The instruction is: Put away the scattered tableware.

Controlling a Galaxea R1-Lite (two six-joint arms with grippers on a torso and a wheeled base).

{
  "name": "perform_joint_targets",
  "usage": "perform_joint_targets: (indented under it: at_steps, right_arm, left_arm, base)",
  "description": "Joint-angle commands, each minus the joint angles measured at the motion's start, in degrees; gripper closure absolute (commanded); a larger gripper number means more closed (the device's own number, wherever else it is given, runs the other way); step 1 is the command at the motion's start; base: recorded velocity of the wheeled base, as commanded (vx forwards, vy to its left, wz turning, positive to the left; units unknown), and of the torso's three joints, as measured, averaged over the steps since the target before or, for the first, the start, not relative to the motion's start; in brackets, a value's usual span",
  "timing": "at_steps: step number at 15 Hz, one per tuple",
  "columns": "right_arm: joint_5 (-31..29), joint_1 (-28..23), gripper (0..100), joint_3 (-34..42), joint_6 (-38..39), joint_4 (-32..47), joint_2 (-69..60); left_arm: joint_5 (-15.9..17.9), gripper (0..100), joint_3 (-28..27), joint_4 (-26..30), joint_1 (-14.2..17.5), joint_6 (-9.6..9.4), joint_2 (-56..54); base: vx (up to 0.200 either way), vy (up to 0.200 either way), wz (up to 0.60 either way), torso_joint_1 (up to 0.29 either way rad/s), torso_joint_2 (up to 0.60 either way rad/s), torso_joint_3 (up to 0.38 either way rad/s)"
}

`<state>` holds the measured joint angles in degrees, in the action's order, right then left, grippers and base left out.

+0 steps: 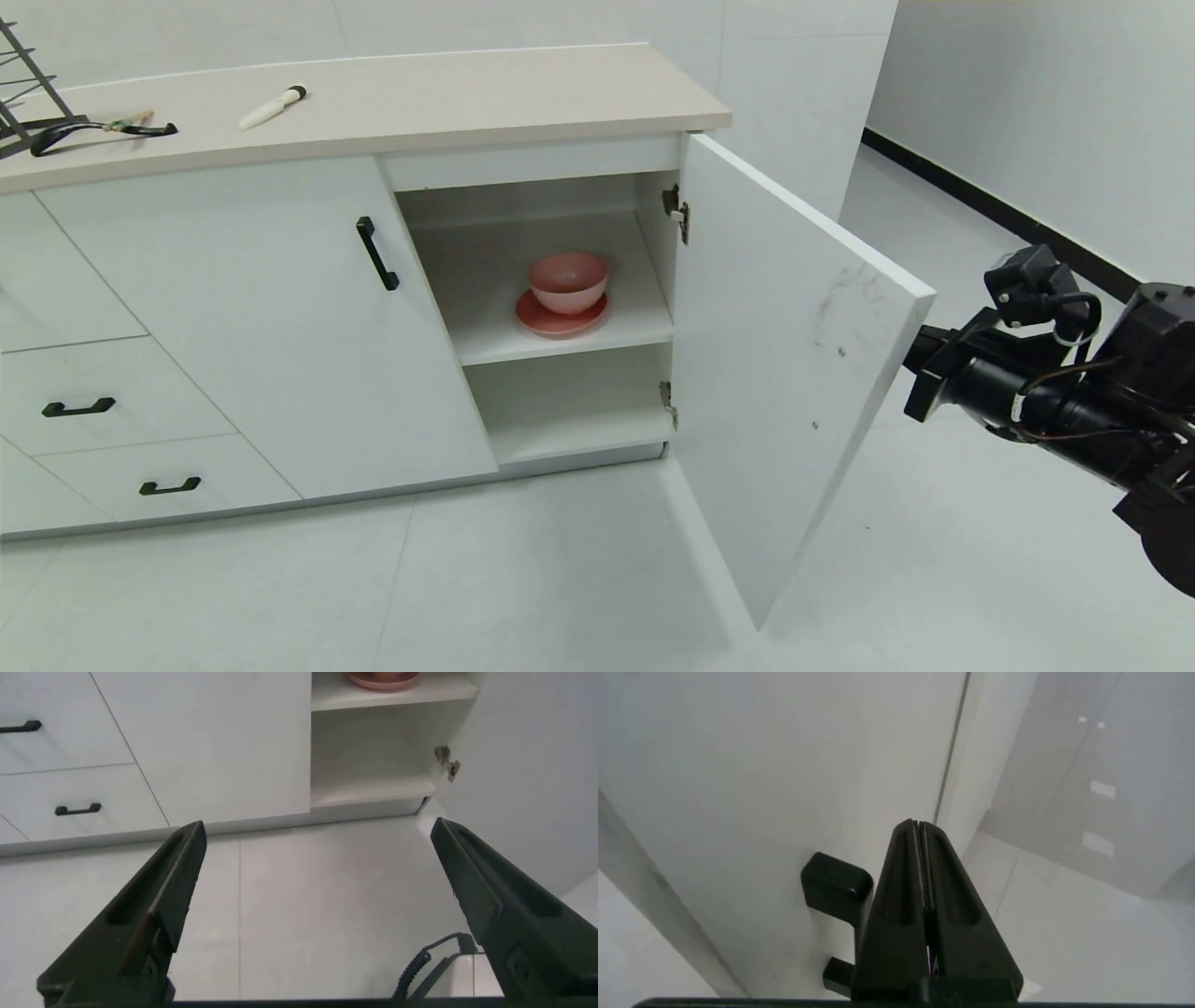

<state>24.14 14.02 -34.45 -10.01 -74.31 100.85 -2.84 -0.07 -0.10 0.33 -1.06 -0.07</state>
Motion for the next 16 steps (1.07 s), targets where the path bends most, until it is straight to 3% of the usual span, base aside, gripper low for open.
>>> perform_joint_targets:
  at_steps: [1, 8, 16]
  right_arm:
    - [0.1, 2.1, 100, -0.2, -0.1, -0.2, 1.5]
    - [0.1, 10.2, 100, -3.1, 0.0, -0.6, 4.5]
    - [0.1, 13.5, 100, -4.5, 0.0, -0.9, 6.5]
  left_arm:
    - [-0.4, 0, 0.1, -0.2, 0.0, -0.26, 0.1]
    - [-0.5, 0, 0.1, 0.0, 0.0, 1.06, 0.1]
    - [-0.5, 0, 0.1, 0.0, 0.0, 1.15, 0.1]
  base:
    - [0.0, 0.0, 0.0, 0.0, 0.0, 0.0]
    - [0.0, 0.0, 0.0, 0.0, 0.0, 0.0]
    - [0.0, 0.0, 0.0, 0.0, 0.0, 0.0]
